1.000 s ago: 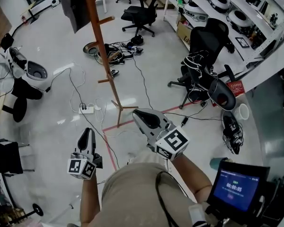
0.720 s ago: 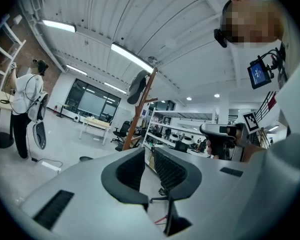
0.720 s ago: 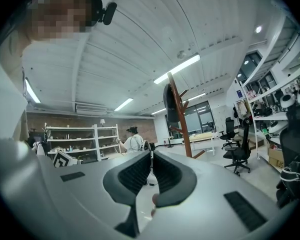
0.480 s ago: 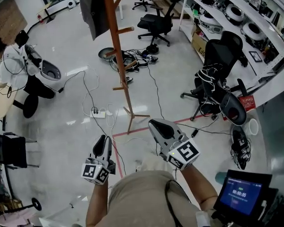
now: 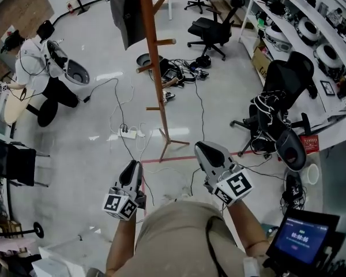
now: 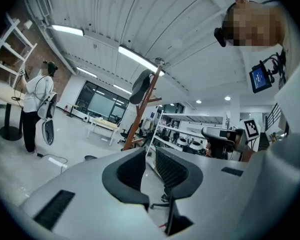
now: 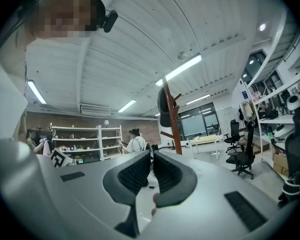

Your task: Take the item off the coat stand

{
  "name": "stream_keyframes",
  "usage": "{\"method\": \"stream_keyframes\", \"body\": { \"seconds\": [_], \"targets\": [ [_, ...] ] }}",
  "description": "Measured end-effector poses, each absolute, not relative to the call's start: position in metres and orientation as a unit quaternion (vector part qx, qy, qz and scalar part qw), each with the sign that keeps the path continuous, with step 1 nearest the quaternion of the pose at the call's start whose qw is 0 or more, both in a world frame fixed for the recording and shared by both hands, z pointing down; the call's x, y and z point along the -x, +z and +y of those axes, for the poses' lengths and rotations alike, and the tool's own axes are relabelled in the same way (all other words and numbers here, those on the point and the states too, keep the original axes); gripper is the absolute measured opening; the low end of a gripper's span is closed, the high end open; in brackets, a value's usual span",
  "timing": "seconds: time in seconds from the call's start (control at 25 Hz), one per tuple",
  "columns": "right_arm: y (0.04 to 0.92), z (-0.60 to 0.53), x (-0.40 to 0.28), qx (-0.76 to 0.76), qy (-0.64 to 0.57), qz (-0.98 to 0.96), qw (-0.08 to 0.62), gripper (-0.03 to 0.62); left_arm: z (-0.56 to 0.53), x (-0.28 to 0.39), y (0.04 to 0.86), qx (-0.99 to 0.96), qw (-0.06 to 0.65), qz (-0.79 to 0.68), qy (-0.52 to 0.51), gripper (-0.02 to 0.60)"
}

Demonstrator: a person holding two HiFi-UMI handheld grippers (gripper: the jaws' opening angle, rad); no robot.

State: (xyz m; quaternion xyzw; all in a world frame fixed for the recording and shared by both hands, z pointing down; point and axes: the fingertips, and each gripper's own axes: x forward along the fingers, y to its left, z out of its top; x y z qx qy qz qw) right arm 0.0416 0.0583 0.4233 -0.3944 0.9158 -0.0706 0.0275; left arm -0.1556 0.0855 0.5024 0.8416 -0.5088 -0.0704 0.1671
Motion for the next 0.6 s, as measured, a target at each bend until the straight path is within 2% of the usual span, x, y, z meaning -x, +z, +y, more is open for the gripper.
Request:
{"method": "stream_keyframes", "body": {
  "seconds": [0.6],
  "targets": [
    [0.428, 0.036, -0.051, 0.366, -0.057, 0.928, 0.030, 0.025, 0.070, 0.170, 0.509, -0.800, 0.190, -0.560, -0.097, 0.077]
  ]
}}
